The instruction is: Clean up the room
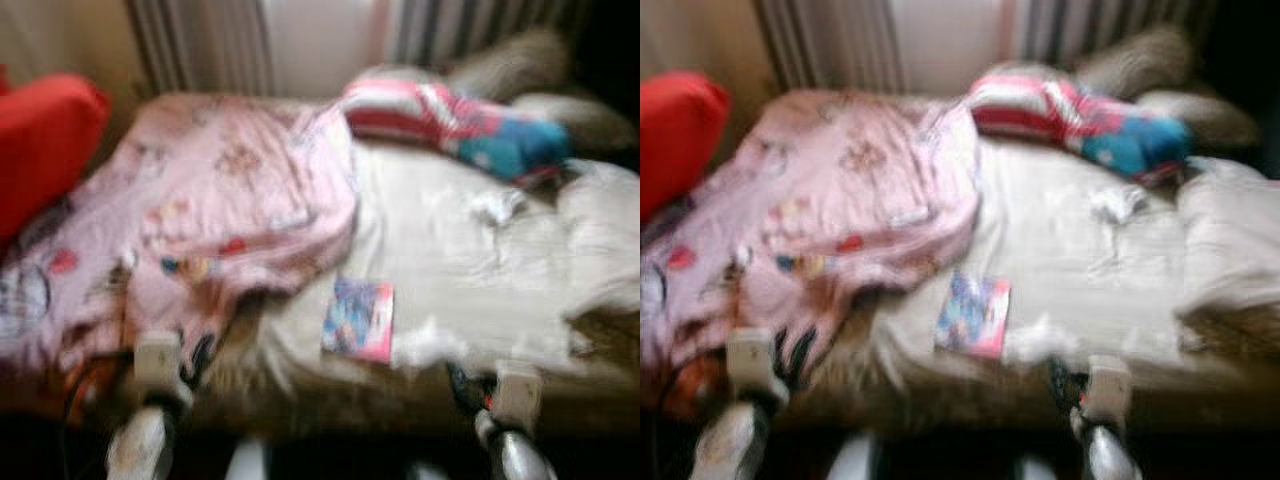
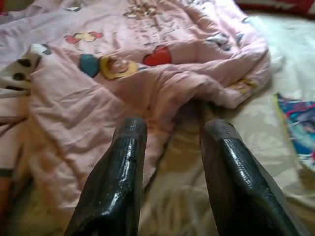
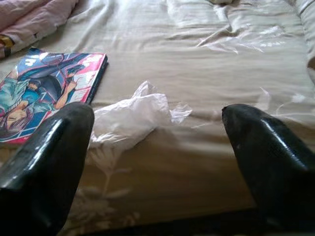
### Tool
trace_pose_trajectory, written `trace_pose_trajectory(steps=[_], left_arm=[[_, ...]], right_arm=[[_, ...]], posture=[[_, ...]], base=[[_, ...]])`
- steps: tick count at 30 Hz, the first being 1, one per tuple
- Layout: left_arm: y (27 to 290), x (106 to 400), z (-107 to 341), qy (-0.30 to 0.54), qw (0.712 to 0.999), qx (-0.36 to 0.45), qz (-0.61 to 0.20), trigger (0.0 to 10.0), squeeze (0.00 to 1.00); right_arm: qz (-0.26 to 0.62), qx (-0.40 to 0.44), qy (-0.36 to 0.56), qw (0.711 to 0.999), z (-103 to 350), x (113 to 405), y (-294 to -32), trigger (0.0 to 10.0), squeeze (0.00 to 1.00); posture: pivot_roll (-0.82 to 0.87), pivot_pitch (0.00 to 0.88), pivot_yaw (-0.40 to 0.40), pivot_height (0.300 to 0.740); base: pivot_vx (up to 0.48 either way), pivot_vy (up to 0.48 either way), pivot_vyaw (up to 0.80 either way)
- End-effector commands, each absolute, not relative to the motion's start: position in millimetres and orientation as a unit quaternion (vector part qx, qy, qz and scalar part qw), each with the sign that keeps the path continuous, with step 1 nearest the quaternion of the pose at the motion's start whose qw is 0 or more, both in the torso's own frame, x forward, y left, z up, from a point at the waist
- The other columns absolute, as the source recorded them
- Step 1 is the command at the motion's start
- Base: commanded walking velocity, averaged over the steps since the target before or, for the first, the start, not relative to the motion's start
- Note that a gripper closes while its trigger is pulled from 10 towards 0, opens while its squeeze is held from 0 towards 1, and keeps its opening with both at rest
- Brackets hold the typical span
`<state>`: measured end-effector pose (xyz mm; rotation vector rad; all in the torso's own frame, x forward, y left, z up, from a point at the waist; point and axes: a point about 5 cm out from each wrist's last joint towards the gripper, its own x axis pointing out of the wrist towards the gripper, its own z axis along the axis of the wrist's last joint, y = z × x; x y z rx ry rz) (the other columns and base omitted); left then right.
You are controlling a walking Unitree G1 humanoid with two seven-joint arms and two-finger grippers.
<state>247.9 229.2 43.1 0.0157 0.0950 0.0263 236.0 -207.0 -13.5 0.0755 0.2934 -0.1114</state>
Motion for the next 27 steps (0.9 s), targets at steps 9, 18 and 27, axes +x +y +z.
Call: trace_pose_trajectory(steps=[9, 18, 27], left_arm=[[225.3, 251.6, 47.0, 0.042, 0.999, 0.011, 0.002, 10.0, 0.0], [224.8, 250.9, 47.4, 0.043, 0.999, 0.015, -0.005, 10.0, 0.0], [224.8, 250.0, 47.0, 0.048, 0.999, 0.017, -0.01, 10.0, 0.0]], right_arm=[[-0.06, 0.027, 0.15, 0.986, -16.4, 229.4, -213.7, 10.0, 0.0], [-0.053, 0.034, 0.147, 0.987, -15.9, 228.7, -211.7, 10.0, 0.0], [-0.052, 0.038, 0.15, 0.987, -16.6, 228.1, -211.1, 10.0, 0.0]], posture=[[0.0, 0.059, -0.017, 0.622], [0.0, 0.078, -0.011, 0.622], [0.0, 0.094, -0.005, 0.622]], base=[[0.253, 0.0, 0.29], [0.282, 0.0, 0.09], [0.258, 0.0, 0.0]])
